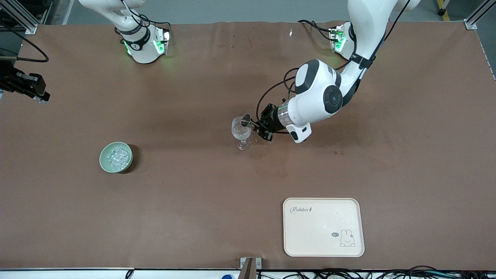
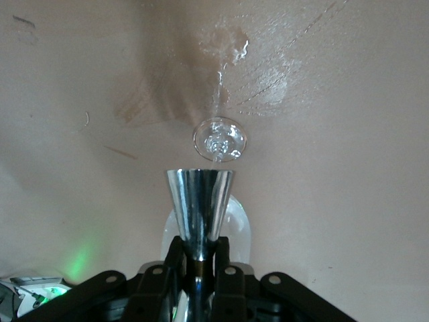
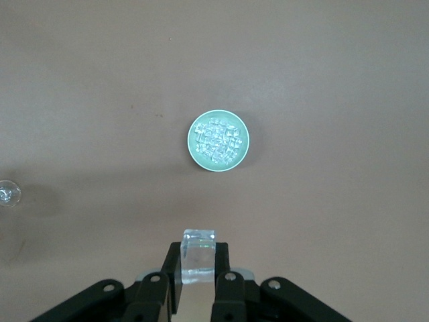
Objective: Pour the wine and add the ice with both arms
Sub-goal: 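Tilt the silver jigger over the wine glass with the left gripper to pour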
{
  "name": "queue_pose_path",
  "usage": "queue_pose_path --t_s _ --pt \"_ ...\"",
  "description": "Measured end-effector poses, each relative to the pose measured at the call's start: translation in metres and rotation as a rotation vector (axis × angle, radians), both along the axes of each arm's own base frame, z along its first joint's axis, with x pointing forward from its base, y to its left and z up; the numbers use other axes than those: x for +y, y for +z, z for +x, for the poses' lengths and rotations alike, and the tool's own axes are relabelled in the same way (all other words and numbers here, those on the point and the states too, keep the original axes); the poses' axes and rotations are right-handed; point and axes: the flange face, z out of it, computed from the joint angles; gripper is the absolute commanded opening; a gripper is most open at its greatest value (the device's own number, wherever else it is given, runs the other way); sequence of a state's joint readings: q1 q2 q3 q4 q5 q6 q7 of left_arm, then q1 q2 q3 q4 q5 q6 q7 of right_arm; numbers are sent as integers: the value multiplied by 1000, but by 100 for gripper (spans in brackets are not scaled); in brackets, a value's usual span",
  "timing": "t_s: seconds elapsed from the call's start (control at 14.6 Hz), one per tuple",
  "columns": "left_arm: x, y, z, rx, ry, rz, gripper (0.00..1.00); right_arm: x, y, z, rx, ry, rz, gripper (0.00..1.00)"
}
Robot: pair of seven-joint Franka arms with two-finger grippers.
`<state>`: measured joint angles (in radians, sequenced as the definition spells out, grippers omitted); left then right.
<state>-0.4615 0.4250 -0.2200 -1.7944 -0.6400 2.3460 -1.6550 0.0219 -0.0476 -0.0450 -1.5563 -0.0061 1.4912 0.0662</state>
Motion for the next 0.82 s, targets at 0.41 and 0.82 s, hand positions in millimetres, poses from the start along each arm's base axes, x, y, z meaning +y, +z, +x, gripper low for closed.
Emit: queue_pose_path --t_s 0.41,0.82 --pt "-3 -3 1 1 -6 0 1 3 0 0 1 6 0 4" --pt "-6 6 2 15 -113 -89 1 4 -4 0 9 8 0 4"
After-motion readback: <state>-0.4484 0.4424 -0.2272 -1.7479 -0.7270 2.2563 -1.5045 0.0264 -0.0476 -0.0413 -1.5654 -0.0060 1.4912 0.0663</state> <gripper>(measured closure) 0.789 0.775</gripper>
